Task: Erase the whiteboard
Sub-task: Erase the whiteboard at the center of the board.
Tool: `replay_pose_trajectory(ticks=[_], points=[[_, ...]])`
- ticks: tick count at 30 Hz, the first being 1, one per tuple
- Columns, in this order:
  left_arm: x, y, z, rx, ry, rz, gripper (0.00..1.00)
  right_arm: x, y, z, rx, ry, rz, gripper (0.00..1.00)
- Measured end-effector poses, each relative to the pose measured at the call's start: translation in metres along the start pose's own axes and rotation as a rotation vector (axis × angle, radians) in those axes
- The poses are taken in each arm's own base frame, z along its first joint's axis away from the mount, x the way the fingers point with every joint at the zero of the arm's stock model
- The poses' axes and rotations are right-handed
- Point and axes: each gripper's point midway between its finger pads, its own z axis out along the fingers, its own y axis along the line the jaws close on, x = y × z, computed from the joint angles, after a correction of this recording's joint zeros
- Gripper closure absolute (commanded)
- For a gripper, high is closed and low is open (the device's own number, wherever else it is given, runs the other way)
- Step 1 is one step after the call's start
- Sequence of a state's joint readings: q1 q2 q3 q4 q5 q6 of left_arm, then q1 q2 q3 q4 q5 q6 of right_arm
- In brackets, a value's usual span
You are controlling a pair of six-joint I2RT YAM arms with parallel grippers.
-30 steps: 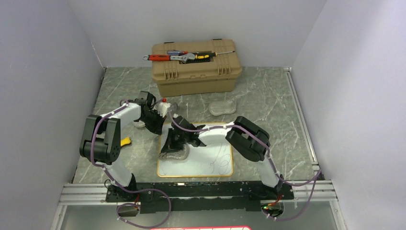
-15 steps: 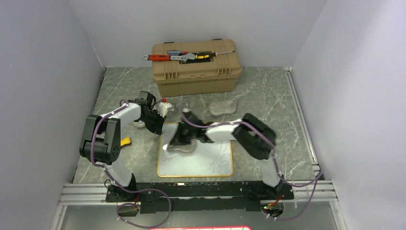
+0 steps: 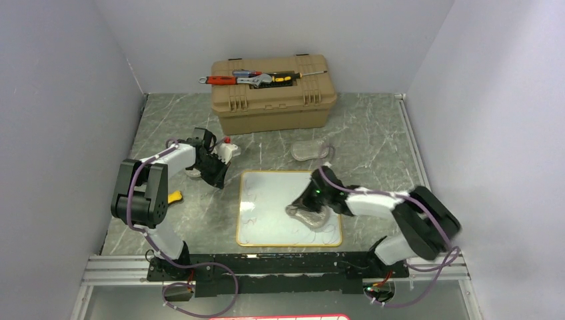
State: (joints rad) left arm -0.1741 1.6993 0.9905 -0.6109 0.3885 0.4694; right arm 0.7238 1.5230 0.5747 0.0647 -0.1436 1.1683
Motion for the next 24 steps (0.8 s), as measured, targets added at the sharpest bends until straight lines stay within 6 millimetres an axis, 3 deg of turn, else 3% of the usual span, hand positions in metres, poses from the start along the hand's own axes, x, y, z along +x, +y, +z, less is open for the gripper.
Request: replay_pose_trajectory(ticks=[2, 4, 7, 9, 13, 16, 17, 21, 24], points=[[0.0, 0.0, 0.0, 0.001, -0.001, -0.001, 0.92, -0.005, -0.028, -0.018, 0.034, -0.055, 0.059, 1.0], [0.0, 0.0, 0.0, 0.003, -0.003, -0.002, 0.92, -0.001, -0.043, -0.029, 0.029, -0.081, 0.082, 1.0], [0.0, 0.0, -0.001, 0.006, -0.003, -0.005, 0.91, 0.003, -0.045, -0.033, -0.028, -0.091, 0.081, 1.0], [0.001, -0.002, -0.003, 0.013, 0.008, -0.014, 0.83, 0.004, -0.039, -0.027, -0.028, -0.065, 0.08, 1.0], [-0.006, -0.01, -0.013, 0.049, 0.009, -0.038, 0.68, 0.006, 0.005, 0.01, -0.053, 0.027, 0.049, 1.0], [-0.013, -0.016, -0.026, 0.064, -0.013, -0.037, 0.38, 0.006, 0.039, 0.04, -0.079, 0.056, 0.034, 1.0], [-0.013, -0.019, -0.032, 0.066, -0.02, -0.036, 0.33, 0.005, 0.05, 0.048, -0.089, 0.059, 0.034, 1.0], [-0.011, -0.032, -0.053, 0.076, -0.035, -0.026, 0.32, -0.005, 0.082, 0.074, -0.103, 0.066, 0.037, 1.0], [-0.007, -0.037, -0.062, 0.072, -0.036, -0.027, 0.32, -0.019, 0.122, 0.098, -0.136, 0.07, 0.014, 1.0]])
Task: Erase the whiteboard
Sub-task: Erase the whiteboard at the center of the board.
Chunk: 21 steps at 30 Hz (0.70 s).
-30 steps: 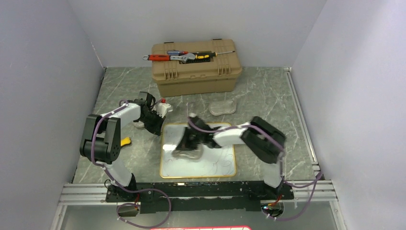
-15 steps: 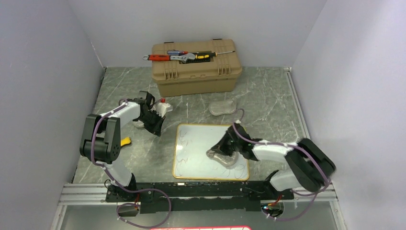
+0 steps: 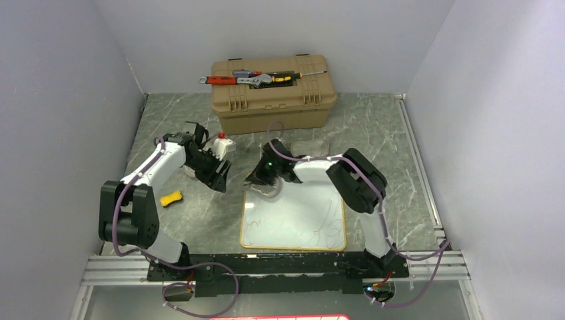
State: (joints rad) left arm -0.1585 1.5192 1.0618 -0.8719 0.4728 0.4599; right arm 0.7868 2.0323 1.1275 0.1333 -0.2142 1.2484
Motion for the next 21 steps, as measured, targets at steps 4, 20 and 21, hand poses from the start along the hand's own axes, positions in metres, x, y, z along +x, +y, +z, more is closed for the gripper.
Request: replay_pose_trajectory(ticks=[4, 20, 21], points=[[0.004, 0.0, -0.004, -0.004, 0.008, -0.01, 0.33, -0.018, 0.03, 0.029, 0.003, -0.004, -0.038, 1.0], [0.011, 0.015, 0.009, -0.024, 0.05, -0.051, 0.33, -0.065, 0.031, -0.025, 0.09, -0.02, -0.193, 1.0], [0.012, 0.016, 0.013, -0.015, 0.057, -0.057, 0.32, -0.061, 0.024, -0.047, 0.103, -0.021, -0.201, 1.0]])
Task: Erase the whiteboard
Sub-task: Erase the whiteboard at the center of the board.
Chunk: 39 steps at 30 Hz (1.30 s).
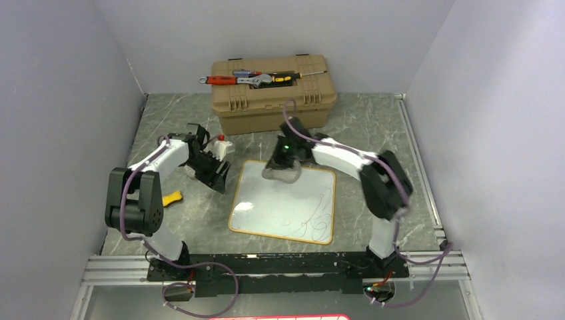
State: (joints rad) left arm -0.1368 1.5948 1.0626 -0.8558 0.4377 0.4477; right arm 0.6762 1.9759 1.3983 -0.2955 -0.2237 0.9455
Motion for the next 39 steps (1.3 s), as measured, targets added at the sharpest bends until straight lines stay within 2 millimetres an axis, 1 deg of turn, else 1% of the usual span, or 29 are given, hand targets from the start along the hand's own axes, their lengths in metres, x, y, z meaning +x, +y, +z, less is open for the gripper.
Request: replay_pose_trajectory(ticks=[3, 5, 6, 8, 11, 12, 13, 15, 17, 19, 21, 24, 27, 32, 36, 38, 39], points=[[0.001, -0.001, 0.013, 0.029, 0.024, -0.016, 0.3, 0.019, -0.021, -0.068, 0.022, -0.028, -0.022, 1.0], [-0.002, -0.004, 0.022, 0.043, 0.034, -0.007, 0.31, 0.036, -0.041, -0.109, 0.038, -0.053, -0.025, 1.0], [-0.004, -0.006, 0.024, 0.047, 0.037, 0.002, 0.32, 0.044, -0.051, -0.122, 0.043, -0.061, -0.021, 1.0], [-0.011, -0.011, 0.033, 0.06, 0.044, 0.029, 0.34, 0.066, -0.083, -0.147, 0.073, -0.06, 0.002, 1.0], [-0.019, -0.016, 0.049, 0.077, 0.062, 0.065, 0.36, 0.098, -0.134, -0.161, 0.164, -0.02, 0.056, 1.0], [-0.02, -0.017, 0.055, 0.084, 0.072, 0.071, 0.37, 0.114, -0.154, -0.164, 0.212, 0.012, 0.077, 1.0], [-0.024, -0.019, 0.057, 0.088, 0.072, 0.076, 0.39, 0.125, -0.165, -0.167, 0.24, 0.035, 0.087, 1.0], [-0.029, -0.02, 0.06, 0.085, 0.068, 0.091, 0.46, 0.144, -0.185, -0.17, 0.288, 0.078, 0.106, 1.0], [-0.032, -0.02, 0.063, 0.084, 0.071, 0.093, 0.55, 0.157, -0.198, -0.171, 0.314, 0.108, 0.118, 1.0], [-0.035, -0.018, 0.066, 0.077, 0.074, 0.093, 0.67, 0.166, -0.207, -0.167, 0.324, 0.137, 0.131, 1.0], [-0.037, -0.015, 0.069, 0.069, 0.075, 0.098, 0.77, 0.173, -0.214, -0.156, 0.329, 0.168, 0.148, 1.0], [-0.038, -0.013, 0.072, 0.052, 0.083, 0.1, 0.86, 0.177, -0.207, -0.144, 0.297, 0.225, 0.185, 1.0], [-0.037, -0.013, 0.072, 0.05, 0.086, 0.091, 0.91, 0.177, -0.196, -0.134, 0.249, 0.263, 0.2, 1.0], [-0.037, -0.013, 0.072, 0.046, 0.088, 0.08, 0.92, 0.177, -0.167, -0.107, 0.131, 0.333, 0.22, 1.0], [-0.037, -0.013, 0.072, 0.045, 0.089, 0.079, 0.92, 0.184, -0.129, -0.08, 0.022, 0.362, 0.135, 1.0], [-0.037, -0.013, 0.072, 0.044, 0.09, 0.08, 0.92, 0.187, -0.112, -0.073, -0.037, 0.352, 0.088, 1.0], [-0.037, -0.013, 0.072, 0.043, 0.091, 0.08, 0.92, 0.187, -0.111, -0.073, -0.045, 0.343, 0.08, 1.0]])
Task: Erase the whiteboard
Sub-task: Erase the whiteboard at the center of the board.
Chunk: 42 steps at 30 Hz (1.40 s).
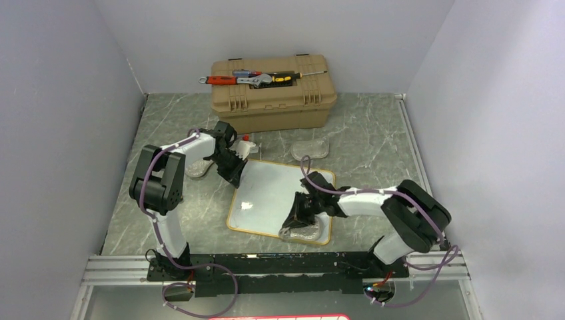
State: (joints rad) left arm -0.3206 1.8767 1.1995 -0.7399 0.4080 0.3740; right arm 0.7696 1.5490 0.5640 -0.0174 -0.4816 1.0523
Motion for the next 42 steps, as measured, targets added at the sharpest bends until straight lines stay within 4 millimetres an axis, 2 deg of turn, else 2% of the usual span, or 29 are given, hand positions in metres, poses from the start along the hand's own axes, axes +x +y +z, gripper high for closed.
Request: replay_pose_trajectory(ticks=[3, 8, 12, 15, 21, 23, 26, 31, 34, 37, 39, 42], points=[[0.0, 0.0, 0.0, -0.002, 0.001, 0.001, 0.92, -0.003, -0.009, -0.009, 0.012, -0.089, -0.017, 1.0], [0.0, 0.0, 0.0, -0.001, 0.0, 0.0, 0.92, -0.006, -0.049, -0.048, 0.084, -0.32, -0.004, 1.0], [0.0, 0.0, 0.0, -0.001, 0.0, 0.0, 0.92, -0.004, -0.058, -0.05, 0.055, -0.411, -0.007, 1.0], [0.0, 0.0, 0.0, -0.001, -0.001, 0.0, 0.92, -0.007, -0.044, -0.035, 0.041, -0.414, -0.02, 1.0], [0.0, 0.0, -0.001, 0.003, -0.001, -0.003, 0.92, -0.022, 0.03, 0.025, 0.006, -0.363, -0.121, 1.0], [0.0, 0.0, -0.001, 0.004, -0.003, -0.005, 0.92, -0.021, 0.035, 0.032, 0.004, -0.363, -0.14, 1.0], [0.0, 0.001, -0.001, 0.01, -0.005, -0.009, 0.92, -0.022, 0.022, 0.017, 0.007, -0.399, -0.126, 1.0], [0.001, 0.002, -0.002, 0.029, -0.012, -0.023, 0.92, -0.03, -0.039, -0.039, 0.073, -0.519, 0.01, 1.0], [0.001, 0.002, -0.002, 0.043, -0.015, -0.032, 0.92, -0.032, -0.054, -0.047, 0.098, -0.544, 0.052, 1.0], [0.001, 0.002, -0.002, 0.052, -0.017, -0.037, 0.92, -0.039, -0.041, -0.035, 0.084, -0.533, 0.042, 1.0], [0.001, 0.001, -0.002, 0.056, -0.017, -0.039, 0.92, -0.048, -0.017, -0.015, 0.063, -0.515, 0.006, 1.0], [0.001, 0.001, -0.002, 0.059, -0.015, -0.043, 0.92, -0.061, 0.043, 0.037, -0.025, -0.458, -0.093, 1.0]])
